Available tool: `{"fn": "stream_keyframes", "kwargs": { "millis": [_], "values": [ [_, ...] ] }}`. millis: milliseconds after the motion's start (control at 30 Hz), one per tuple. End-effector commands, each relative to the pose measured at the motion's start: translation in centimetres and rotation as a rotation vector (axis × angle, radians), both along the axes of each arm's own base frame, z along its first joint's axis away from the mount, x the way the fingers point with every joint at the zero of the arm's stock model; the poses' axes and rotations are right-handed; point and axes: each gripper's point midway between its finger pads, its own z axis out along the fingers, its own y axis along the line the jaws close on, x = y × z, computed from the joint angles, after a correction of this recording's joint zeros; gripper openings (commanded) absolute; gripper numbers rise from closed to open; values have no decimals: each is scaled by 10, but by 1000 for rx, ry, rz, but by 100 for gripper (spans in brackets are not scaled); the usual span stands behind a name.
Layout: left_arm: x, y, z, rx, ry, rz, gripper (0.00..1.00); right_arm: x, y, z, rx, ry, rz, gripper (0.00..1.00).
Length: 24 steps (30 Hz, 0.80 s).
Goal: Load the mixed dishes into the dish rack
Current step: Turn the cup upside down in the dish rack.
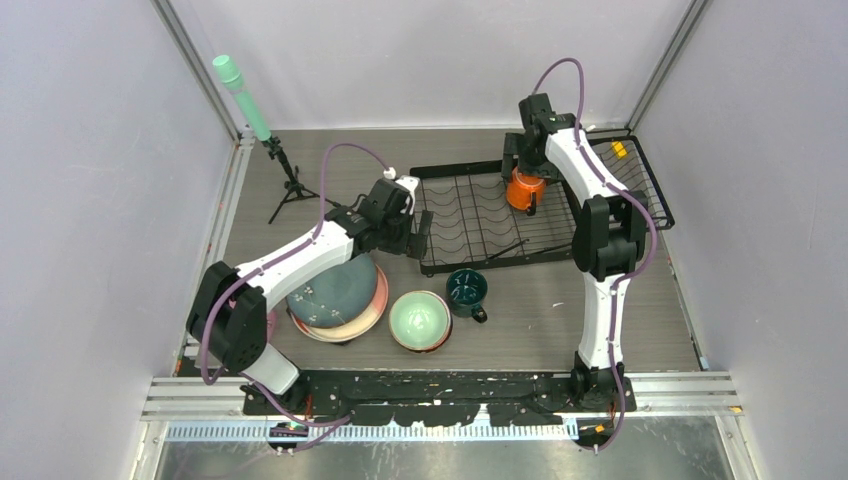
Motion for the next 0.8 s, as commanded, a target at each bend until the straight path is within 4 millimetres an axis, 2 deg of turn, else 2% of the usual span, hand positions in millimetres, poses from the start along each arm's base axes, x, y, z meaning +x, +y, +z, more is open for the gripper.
{"fn": "stream_keyframes", "kwargs": {
  "millis": [0,100,267,367,433,467,500,533,567,633,667,767],
  "values": [
    [1,-4,25,-38,-48,-26,94,6,1,27,10,-66,6,100],
    [2,-2,28,-25,-62,-30,96,7,4,41,13,-98,6,100],
    [9,7,36,14,-108,-20,100,10,16,84,24,-206,54,100],
    [15,16,37,33,-123,13,100,6,24,100,27,-240,83,100],
    [17,18,37,8,-121,41,100,-2,41,113,56,-282,110,100],
    [18,17,38,-14,-124,49,100,-9,50,105,81,-264,131,100],
    [18,16,39,-31,-125,56,100,-13,66,112,102,-294,167,100],
    [18,14,40,-47,-128,57,100,-19,70,103,93,-274,187,100],
    [19,13,40,-55,-130,58,100,-25,80,106,91,-287,205,100],
    [19,13,42,-58,-129,65,100,-34,85,90,103,-258,196,100],
    [19,13,43,-57,-127,66,100,-34,95,87,150,-259,216,100],
    [18,13,44,-68,-119,77,100,-39,108,59,219,-207,201,100]
  ]
}}
